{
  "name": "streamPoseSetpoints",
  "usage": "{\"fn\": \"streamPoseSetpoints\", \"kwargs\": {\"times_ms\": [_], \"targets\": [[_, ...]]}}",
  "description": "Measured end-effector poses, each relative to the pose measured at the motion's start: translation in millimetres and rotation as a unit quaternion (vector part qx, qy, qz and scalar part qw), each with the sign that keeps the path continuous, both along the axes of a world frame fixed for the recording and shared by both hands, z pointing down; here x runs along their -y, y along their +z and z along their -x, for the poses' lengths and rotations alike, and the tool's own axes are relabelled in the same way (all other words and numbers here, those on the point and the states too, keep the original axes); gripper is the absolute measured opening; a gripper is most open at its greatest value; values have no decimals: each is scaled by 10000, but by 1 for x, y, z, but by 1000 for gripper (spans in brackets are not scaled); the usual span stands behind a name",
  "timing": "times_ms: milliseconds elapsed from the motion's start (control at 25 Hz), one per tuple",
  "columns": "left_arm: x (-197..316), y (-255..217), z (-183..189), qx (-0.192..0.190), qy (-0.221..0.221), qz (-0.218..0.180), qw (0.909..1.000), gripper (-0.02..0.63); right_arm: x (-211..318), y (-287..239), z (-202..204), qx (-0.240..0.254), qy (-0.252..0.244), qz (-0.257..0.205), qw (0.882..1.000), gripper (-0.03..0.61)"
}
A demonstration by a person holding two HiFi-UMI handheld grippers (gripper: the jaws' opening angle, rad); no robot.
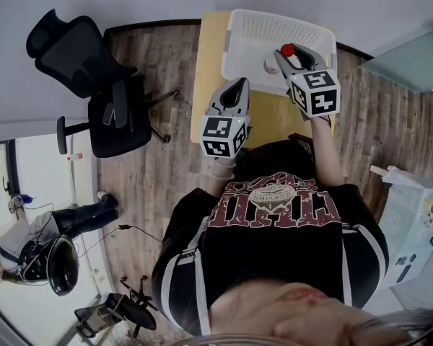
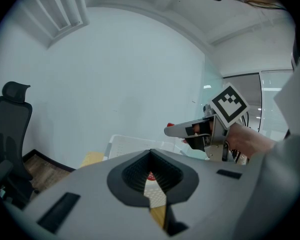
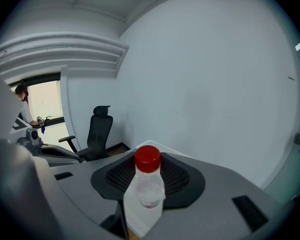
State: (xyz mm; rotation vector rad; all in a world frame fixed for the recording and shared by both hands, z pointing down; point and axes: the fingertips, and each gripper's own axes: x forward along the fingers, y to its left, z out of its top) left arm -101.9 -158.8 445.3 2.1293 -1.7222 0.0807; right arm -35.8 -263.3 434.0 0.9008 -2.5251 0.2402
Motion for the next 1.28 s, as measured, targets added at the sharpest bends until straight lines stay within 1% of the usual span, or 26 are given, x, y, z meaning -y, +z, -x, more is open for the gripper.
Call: {"fn": "streamPoseSetpoints", "kwargs": {"times_ms": [760,1000,1160,1280], "targets": [[-10,-3,-9,49,-48,-62,10000,48,-28,-67,-5,378,-334,-559,9972,166],[-12,-5,-1,40,-84,-59,9999,48,-36,-83,3,474,-471,-637,9957,164],[-14,-6,-3,61,-156,-66,9998,48,-44,-95,-1,630,-597,-667,9940,166],[-14,-5,5,49,-208,-61,9998,48,-47,-103,7,708,-696,-692,9926,166]]}}
